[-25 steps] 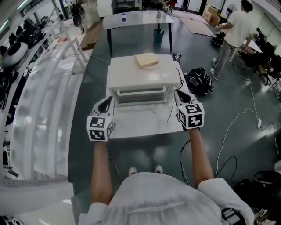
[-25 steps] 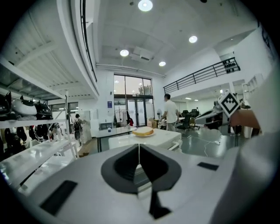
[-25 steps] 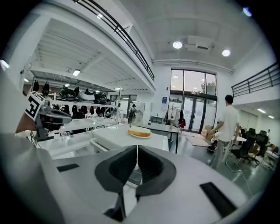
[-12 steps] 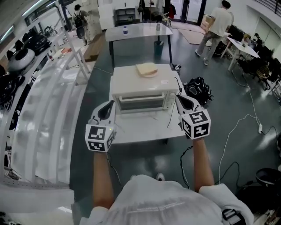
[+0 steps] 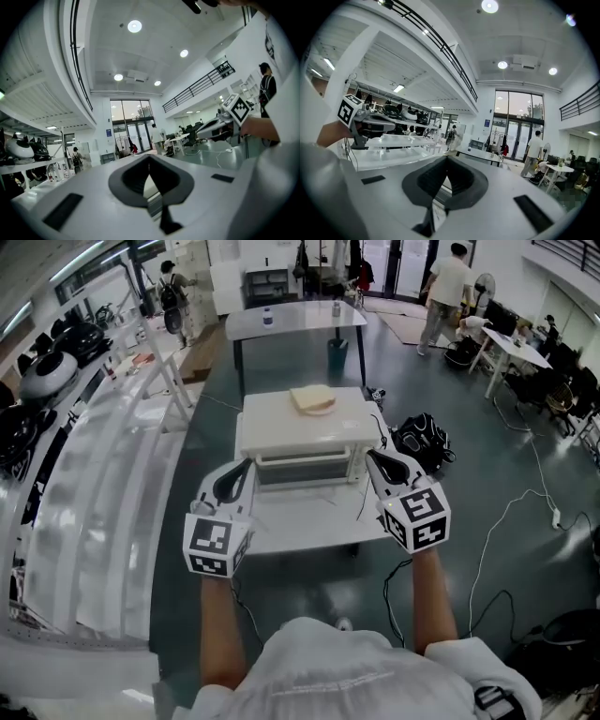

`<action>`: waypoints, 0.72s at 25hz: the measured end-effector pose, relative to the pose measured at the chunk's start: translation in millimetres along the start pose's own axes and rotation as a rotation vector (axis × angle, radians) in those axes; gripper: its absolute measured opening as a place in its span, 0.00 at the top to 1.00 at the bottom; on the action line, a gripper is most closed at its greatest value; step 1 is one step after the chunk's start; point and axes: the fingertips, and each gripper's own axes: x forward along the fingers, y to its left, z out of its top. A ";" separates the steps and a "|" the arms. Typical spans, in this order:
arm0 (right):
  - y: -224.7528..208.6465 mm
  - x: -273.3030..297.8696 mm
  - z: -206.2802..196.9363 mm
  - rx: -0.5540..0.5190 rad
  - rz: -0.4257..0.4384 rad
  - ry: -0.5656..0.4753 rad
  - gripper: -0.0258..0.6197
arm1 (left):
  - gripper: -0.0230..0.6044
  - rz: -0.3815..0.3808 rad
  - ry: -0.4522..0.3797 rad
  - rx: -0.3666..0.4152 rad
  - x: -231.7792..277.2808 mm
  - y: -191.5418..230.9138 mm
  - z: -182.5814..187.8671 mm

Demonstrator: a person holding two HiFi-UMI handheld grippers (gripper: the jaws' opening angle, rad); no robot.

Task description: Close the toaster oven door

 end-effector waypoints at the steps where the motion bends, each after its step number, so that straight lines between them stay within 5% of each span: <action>1: 2.0 0.1 0.3 -0.006 0.005 0.000 0.93 | 0.93 0.001 -0.003 0.005 -0.3 -0.7 1.1; 18: 7.8 7.2 -7.3 -0.014 0.033 0.020 0.94 | 0.93 0.014 0.034 -0.006 -3.2 -0.8 -11.5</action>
